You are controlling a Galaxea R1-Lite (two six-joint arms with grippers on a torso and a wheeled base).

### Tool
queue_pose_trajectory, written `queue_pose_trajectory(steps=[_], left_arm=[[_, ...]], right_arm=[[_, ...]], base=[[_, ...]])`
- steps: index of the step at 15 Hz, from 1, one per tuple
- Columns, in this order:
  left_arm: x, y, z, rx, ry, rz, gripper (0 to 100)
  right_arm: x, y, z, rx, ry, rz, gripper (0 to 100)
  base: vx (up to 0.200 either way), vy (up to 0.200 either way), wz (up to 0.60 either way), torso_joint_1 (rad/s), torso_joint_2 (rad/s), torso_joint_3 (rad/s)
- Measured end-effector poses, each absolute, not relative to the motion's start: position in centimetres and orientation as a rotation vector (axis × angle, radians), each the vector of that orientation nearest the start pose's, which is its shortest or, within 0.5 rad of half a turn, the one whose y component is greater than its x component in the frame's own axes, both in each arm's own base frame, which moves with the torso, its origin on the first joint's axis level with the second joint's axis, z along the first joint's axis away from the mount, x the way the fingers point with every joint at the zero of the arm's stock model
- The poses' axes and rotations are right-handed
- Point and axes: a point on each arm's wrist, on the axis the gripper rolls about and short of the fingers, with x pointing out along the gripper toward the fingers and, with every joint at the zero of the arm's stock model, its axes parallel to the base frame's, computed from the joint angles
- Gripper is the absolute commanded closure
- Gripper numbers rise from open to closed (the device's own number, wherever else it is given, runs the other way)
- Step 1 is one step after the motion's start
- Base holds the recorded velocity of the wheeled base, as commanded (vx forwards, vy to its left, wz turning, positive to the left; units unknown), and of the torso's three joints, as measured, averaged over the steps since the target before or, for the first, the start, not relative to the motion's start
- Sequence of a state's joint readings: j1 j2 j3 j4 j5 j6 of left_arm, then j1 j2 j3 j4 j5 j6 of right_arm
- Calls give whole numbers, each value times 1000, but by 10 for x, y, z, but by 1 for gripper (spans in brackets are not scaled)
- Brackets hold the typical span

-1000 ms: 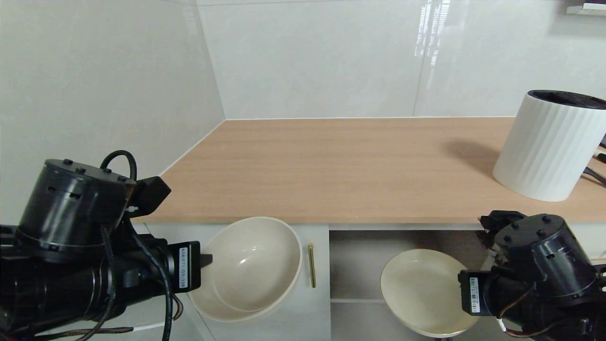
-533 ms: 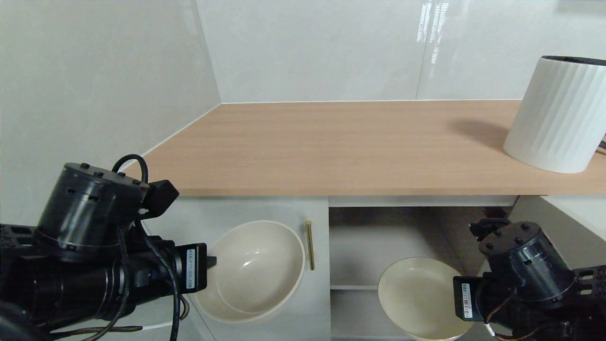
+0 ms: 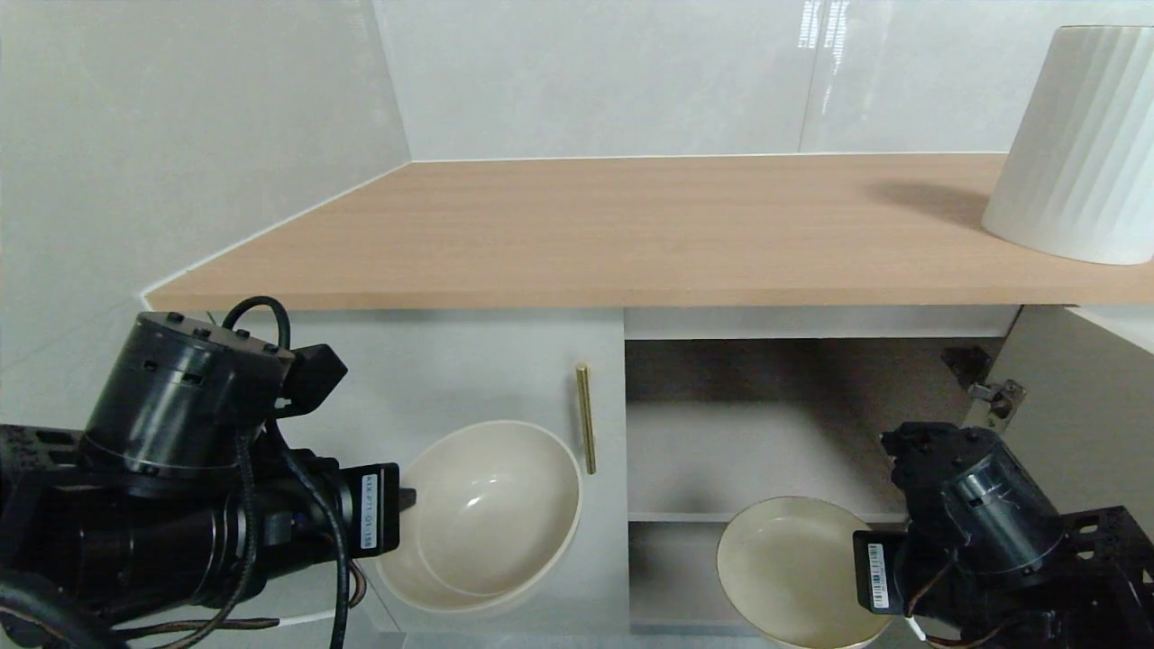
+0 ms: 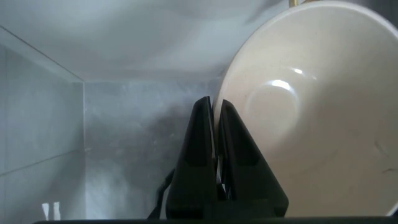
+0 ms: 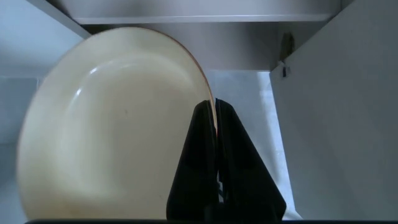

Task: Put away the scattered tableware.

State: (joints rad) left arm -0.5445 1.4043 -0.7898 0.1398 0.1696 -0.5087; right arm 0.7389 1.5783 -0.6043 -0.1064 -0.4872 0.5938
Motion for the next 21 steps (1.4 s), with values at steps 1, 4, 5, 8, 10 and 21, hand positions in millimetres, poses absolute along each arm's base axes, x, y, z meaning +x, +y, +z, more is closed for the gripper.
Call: queue_pose_trajectory(steps=[1, 4, 5, 8, 10, 21], left_arm=[[182, -106, 187, -217, 777, -167, 100], [182, -106, 187, -216, 777, -167, 100], [182, -107, 187, -214, 778, -171, 100], [180, -109, 186, -206, 783, -181, 100], [179, -110, 185, -203, 785, -191, 100], [179, -111, 187, -210, 767, -199, 100]], right_arm=[[175, 146, 121, 65, 742, 17, 100], [174, 145, 116, 56, 779, 42, 100], [175, 144, 114, 61, 795, 51, 100], [197, 144, 110, 86, 816, 39, 100], [219, 147, 102, 95, 787, 36, 100], [354, 139, 15, 12, 633, -61, 100]], base=[[0, 0, 0, -2, 71, 46], [0, 0, 0, 0, 0, 0], [0, 0, 0, 0, 0, 0], [0, 0, 0, 0, 0, 0], [0, 0, 0, 0, 0, 0], [0, 0, 0, 0, 0, 0]])
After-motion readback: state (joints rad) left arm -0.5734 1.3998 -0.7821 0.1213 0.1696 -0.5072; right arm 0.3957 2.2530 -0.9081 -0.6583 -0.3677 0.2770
